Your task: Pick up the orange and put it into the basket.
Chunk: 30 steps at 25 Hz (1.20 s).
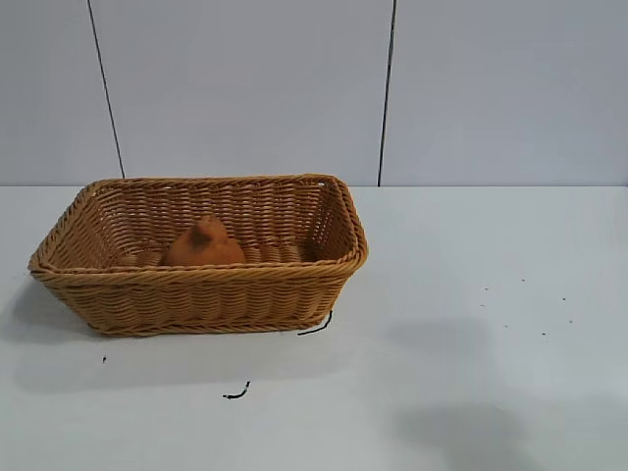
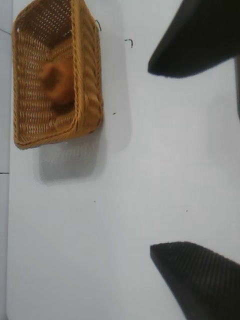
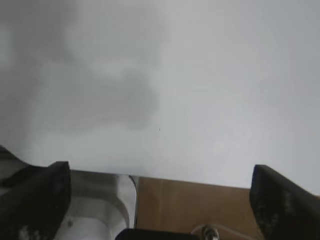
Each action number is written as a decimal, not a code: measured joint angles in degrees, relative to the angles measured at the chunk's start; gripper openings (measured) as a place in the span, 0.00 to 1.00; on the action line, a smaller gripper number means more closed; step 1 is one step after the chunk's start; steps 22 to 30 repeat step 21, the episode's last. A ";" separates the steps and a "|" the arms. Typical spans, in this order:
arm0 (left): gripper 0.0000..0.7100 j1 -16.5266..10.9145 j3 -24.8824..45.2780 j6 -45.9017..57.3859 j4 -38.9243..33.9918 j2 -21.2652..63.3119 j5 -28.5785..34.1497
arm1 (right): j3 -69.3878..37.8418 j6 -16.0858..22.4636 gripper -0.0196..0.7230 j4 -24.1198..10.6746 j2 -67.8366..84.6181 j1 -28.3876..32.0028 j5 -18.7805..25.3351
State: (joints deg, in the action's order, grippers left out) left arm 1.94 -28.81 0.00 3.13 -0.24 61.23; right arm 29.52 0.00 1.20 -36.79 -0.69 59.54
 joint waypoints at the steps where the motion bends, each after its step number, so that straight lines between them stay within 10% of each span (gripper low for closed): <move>1: 0.90 0.00 0.00 0.00 0.00 0.00 0.00 | -0.24 0.00 0.96 0.00 3.67 0.00 -0.47; 14: 0.90 0.00 0.00 0.00 0.00 0.00 0.00 | -0.73 -0.31 0.96 0.20 35.94 0.00 -1.48; 30: 0.90 0.00 0.00 0.00 0.00 0.00 0.00 | -0.85 -0.35 0.96 0.24 37.00 0.00 -1.42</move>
